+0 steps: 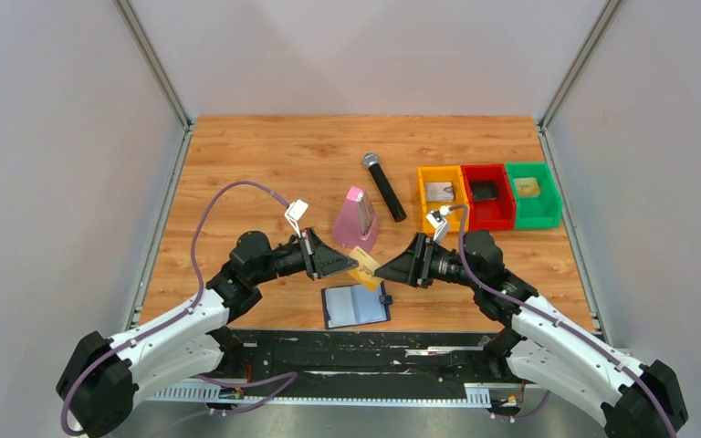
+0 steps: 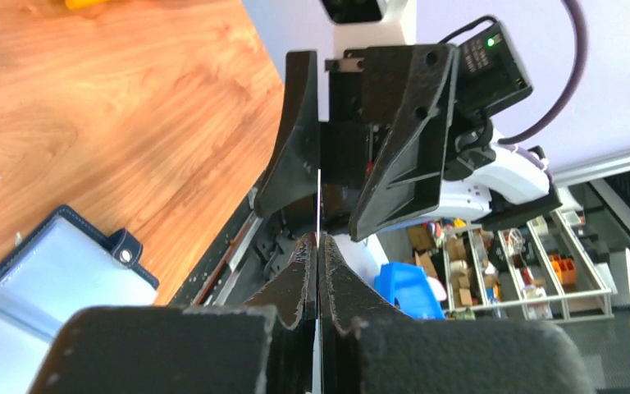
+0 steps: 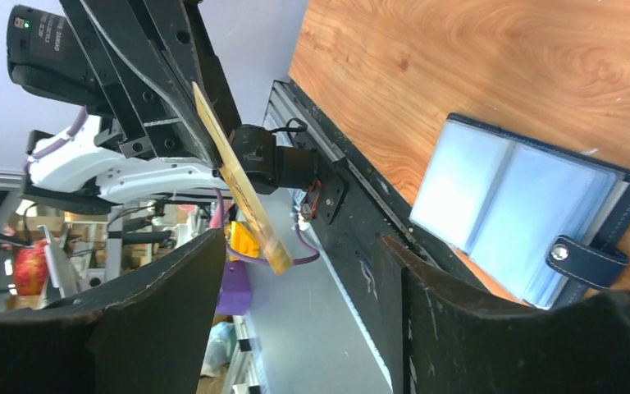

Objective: Take the credit cards out of the card holder
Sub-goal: Remove the credit card from the card holder.

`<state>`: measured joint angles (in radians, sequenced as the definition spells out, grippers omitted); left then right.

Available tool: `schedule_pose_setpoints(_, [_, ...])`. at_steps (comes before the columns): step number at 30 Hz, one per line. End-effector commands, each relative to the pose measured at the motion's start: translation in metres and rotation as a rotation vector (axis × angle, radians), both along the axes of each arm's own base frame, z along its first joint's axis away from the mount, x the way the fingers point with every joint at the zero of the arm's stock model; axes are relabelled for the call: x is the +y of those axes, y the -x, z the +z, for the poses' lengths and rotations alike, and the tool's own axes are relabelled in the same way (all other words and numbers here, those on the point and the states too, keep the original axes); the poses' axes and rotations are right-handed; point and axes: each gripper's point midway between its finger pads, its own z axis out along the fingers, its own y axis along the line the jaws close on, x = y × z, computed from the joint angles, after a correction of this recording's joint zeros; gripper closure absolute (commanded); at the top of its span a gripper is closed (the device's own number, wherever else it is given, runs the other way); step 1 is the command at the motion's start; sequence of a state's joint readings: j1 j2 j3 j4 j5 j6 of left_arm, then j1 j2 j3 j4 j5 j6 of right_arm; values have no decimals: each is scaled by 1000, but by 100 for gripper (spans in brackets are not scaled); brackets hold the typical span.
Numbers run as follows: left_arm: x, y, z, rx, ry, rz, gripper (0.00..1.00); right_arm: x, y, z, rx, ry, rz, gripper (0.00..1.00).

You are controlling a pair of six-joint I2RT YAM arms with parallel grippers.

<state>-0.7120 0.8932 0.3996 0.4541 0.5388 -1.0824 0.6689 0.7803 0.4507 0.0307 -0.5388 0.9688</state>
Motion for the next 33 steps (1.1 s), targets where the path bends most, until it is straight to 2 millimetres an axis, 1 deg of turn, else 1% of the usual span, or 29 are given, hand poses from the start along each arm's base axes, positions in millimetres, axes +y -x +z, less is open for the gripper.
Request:
schedule_pose_setpoints(1, [4,-10,22,-30,93,80,100,12,-2,38,-39,-156,32,34])
schedule_pose_setpoints(3, [5,-10,22,-30,96,88,100,16,-3,40,-46,-160,44,38])
schedule_pose_setpoints(4, [5,-11,21,-29,97,90,100,17,-2,42,-48,-167,50,44])
schedule_pose_setpoints(6, [6,-10,21,-30,103,92,100,18,-2,42,-49,-179,60,64])
schedule_pose_setpoints(7, [5,-10,21,-27,105,91,100,19,-1,42,-53,-181,69,76])
schedule_pose_setpoints(9, [5,-8,19,-24,102,83,95,20,0,41,-74,-164,89,93])
schedule_pose_setpoints(10, [5,-6,19,-26,103,70,88,20,0,40,-100,-143,99,99])
schedule_pose_setpoints(11, [5,-5,19,-26,99,65,84,19,0,39,-120,-123,110,100])
schedule_pose_setpoints(12, [6,-1,20,-41,96,49,74,19,1,39,-145,-105,128,100])
schedule_pose_setpoints(13, [6,0,17,-35,73,41,69,17,2,40,-173,-90,154,100])
schedule_pose_setpoints(14, [8,5,18,-65,57,24,60,16,5,41,-193,-78,184,100])
schedule_pose_setpoints(15, [9,7,14,-56,26,17,56,15,8,42,-215,-65,215,100])
schedule_pose_setpoints(16, [11,10,16,-88,12,5,50,14,11,42,-224,-55,250,100])
schedule_pose_setpoints(18, [13,15,16,-112,-22,-13,46,13,21,44,-235,-41,337,100])
schedule_pose_setpoints(20, [14,19,17,-128,-46,-34,44,13,30,49,-254,-49,417,100])
schedule_pose_setpoints(22, [14,23,18,-133,-56,-62,45,12,37,50,-238,-48,480,100])
schedule_pose_setpoints(26, [10,29,22,-141,-35,-115,50,12,42,53,-233,-51,523,99])
schedule_pose_setpoints(28, [8,32,22,-139,-27,-143,57,12,42,50,-224,-45,535,98])
schedule_pose_setpoints(29, [7,33,19,-130,-31,-156,66,12,41,47,-215,-34,533,96])
schedule_pose_setpoints(30, [6,33,19,-129,-29,-159,71,12,41,45,-207,-26,529,94])
schedule_pose_setpoints(31, [5,34,16,-118,-30,-167,80,12,40,43,-198,-21,526,92])
schedule_pose_setpoints(32, [5,33,17,-121,-24,-167,85,12,40,41,-192,-16,521,89])
schedule_pose_setpoints(33, [4,32,14,-104,-26,-161,94,12,38,40,-187,-10,507,84])
